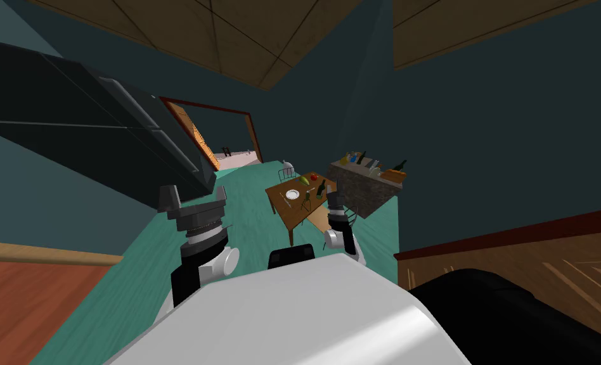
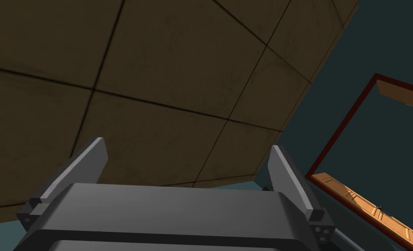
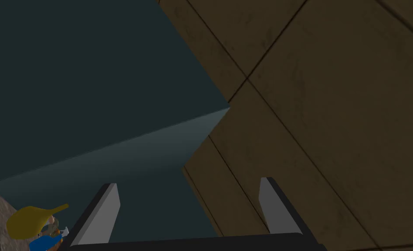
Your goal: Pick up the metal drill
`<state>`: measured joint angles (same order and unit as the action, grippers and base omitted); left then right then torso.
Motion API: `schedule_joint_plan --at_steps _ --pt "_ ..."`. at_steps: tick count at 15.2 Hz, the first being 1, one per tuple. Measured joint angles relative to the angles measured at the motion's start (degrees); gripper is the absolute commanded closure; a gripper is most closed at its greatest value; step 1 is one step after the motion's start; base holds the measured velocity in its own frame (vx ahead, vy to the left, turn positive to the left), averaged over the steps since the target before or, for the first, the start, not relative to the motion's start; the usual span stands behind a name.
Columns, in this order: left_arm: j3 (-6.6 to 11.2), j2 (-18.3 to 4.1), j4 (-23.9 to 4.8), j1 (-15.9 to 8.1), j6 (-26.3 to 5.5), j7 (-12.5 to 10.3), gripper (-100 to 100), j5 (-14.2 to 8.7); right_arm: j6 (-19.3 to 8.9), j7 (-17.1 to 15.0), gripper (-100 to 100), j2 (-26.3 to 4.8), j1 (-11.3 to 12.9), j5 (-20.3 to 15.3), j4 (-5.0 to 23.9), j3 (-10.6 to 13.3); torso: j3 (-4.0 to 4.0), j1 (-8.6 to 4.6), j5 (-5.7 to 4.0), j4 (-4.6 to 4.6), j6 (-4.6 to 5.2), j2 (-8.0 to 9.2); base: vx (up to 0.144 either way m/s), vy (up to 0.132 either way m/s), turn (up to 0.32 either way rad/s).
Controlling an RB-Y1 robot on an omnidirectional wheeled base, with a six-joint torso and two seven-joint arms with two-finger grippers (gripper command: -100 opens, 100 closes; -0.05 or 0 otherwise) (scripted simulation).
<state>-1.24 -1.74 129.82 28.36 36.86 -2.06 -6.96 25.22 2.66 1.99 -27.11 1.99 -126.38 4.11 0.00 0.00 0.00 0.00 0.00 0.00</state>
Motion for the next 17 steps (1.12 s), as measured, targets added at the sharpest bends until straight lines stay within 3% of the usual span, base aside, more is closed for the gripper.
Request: schedule_joint_plan --at_steps 6,17 --pt "0.00 0.00 0.00 -0.01 0.00 0.00 0 0.00 0.05 -0.09 -100 -6.05 0.26 -0.69 2.59 1.20 0.06 0.11 0.02 0.02 -0.01 0.11 -0.027 0.030 0.039" --pt "-0.01 0.00 0.00 -0.01 0.00 0.00 0 0.00 1.05 -0.23 -100 -17.63 1.49 -3.63 13.72 6.16 0.06 0.18 0.04 0.02 -0.02 0.12 -0.035 0.055 0.070"
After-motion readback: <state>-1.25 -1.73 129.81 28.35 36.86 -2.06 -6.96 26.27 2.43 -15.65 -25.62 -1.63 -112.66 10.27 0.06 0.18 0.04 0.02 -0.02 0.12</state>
